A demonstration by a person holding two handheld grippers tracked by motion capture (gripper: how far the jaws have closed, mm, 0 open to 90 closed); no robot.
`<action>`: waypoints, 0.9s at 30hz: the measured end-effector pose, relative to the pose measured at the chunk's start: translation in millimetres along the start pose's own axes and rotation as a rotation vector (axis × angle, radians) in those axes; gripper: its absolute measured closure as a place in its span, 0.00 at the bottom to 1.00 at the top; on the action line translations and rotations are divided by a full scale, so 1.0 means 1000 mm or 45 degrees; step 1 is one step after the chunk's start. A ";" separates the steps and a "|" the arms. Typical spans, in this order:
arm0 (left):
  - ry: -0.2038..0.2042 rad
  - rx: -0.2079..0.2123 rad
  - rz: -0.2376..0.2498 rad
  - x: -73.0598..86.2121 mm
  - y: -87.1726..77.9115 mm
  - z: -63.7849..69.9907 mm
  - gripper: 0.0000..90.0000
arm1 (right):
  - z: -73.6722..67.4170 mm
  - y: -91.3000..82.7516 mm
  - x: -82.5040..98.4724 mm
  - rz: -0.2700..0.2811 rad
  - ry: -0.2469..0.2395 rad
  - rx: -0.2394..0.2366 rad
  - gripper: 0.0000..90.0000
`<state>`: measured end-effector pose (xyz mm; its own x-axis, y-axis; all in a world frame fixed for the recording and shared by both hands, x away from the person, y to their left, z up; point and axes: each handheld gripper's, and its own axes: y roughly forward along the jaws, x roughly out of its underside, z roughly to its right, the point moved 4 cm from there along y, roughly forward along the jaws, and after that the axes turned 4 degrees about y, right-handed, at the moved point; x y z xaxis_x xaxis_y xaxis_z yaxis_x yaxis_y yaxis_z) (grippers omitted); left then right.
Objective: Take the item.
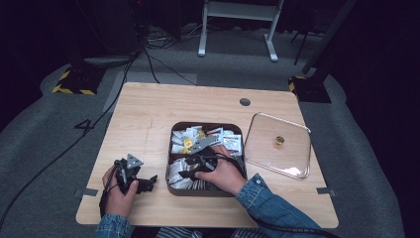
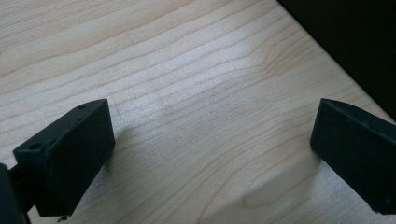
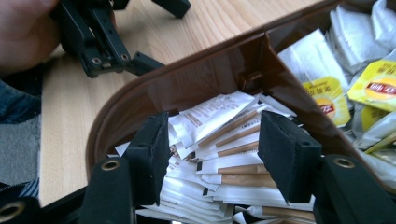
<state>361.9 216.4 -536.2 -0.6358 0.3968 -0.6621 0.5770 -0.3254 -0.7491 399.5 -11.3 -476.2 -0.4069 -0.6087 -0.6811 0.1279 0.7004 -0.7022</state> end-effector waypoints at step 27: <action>0.000 0.006 -0.001 0.000 0.001 0.000 0.00 | -0.007 0.021 -0.010 0.007 0.016 -0.016 0.75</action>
<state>362.4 215.7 -536.4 -0.6360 0.3972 -0.6616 0.5743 -0.3290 -0.7496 399.8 11.6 -482.5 -0.4173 -0.6003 -0.6823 0.1187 0.7083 -0.6958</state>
